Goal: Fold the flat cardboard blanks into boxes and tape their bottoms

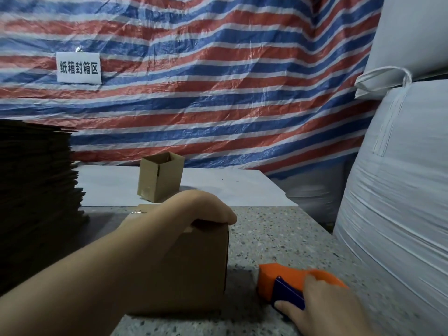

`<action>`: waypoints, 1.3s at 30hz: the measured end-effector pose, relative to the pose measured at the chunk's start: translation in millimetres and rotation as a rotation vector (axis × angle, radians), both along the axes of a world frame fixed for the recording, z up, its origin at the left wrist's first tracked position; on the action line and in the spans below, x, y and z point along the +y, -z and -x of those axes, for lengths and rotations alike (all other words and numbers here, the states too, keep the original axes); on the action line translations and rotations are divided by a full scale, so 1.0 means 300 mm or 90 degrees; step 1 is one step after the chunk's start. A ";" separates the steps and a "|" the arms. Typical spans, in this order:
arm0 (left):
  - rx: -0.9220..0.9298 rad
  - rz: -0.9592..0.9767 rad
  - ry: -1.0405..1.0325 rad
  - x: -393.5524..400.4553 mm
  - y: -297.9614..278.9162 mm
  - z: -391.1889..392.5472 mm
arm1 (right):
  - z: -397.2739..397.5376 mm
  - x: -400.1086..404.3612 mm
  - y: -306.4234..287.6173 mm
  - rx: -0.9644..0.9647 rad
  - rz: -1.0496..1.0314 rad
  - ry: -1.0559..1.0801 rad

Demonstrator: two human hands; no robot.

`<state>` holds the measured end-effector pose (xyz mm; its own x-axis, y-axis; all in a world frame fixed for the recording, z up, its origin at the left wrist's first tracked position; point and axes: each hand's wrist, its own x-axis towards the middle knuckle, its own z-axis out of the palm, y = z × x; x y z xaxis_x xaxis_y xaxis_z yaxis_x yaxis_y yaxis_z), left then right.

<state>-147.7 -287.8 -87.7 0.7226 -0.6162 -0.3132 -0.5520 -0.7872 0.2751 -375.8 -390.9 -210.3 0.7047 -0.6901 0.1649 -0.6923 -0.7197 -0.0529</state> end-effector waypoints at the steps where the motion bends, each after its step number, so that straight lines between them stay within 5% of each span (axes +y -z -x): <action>1: 0.003 0.001 0.000 0.003 -0.001 0.006 | 0.004 0.009 -0.001 0.003 -0.009 0.009; 5: -0.010 0.018 0.010 0.020 -0.010 0.017 | 0.010 0.048 -0.060 0.004 -0.007 0.051; 8: -0.027 0.044 0.024 0.036 -0.010 0.021 | -0.014 0.080 -0.165 -0.112 -0.006 -0.032; 11: -0.050 0.068 0.024 0.044 -0.021 0.036 | -0.099 0.173 -0.257 -0.295 -0.358 -0.196; 13: -0.049 0.107 0.033 0.046 -0.038 0.044 | -0.175 0.234 -0.281 -0.329 -0.475 -0.242; 23: 0.065 0.351 -0.136 0.086 -0.063 0.056 | -0.298 0.339 -0.202 -0.372 -0.384 -0.141; 29: 0.029 0.623 -0.180 0.265 -0.065 -0.033 | -0.289 0.356 -0.219 -0.429 -0.383 -0.090; 33: -0.098 0.566 -0.184 0.439 0.001 -0.067 | -0.290 0.365 -0.214 -0.486 -0.447 -0.091; 39: 0.115 0.533 -0.173 0.521 0.136 -0.076 | -0.298 0.355 -0.208 -0.538 -0.518 -0.089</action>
<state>-125.1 -131.6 -128.6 0.8602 -0.5084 0.0387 -0.2681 -0.3865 0.8825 -286.3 -284.4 -147.9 0.6600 -0.7334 0.1625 -0.1356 -0.3291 -0.9345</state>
